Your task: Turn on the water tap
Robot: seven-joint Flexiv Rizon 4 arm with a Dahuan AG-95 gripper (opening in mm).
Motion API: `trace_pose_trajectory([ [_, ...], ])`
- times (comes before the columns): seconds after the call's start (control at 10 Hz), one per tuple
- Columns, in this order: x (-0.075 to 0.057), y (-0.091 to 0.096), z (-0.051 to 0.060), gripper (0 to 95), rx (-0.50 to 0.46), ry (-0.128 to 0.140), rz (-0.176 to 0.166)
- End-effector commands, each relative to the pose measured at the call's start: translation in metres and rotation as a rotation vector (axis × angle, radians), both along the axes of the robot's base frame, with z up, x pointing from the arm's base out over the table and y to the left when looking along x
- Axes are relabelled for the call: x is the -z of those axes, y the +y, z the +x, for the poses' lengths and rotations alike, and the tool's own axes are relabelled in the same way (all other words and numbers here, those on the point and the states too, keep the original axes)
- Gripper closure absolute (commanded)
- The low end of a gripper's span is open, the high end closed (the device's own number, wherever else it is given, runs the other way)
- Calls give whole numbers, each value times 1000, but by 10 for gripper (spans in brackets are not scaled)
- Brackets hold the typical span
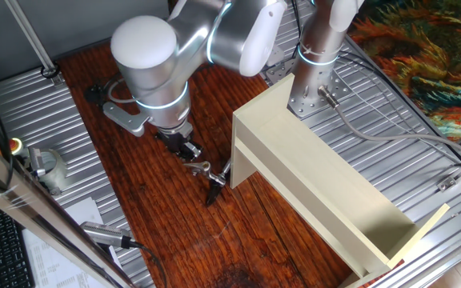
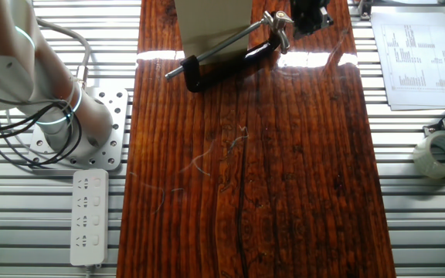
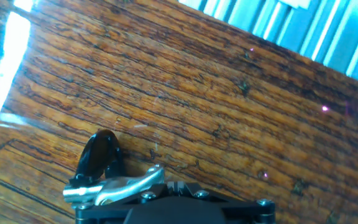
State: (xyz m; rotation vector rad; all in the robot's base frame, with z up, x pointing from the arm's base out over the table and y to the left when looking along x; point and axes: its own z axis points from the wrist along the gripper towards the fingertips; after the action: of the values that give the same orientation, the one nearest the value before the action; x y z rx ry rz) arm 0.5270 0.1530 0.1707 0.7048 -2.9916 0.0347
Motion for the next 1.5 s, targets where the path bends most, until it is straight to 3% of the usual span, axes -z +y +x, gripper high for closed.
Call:
trace_pose_trajectory([
  [0.1,-1,5,4,950,-20,7,-1],
  [1.5,-6,23,20,950,-30,8,6],
])
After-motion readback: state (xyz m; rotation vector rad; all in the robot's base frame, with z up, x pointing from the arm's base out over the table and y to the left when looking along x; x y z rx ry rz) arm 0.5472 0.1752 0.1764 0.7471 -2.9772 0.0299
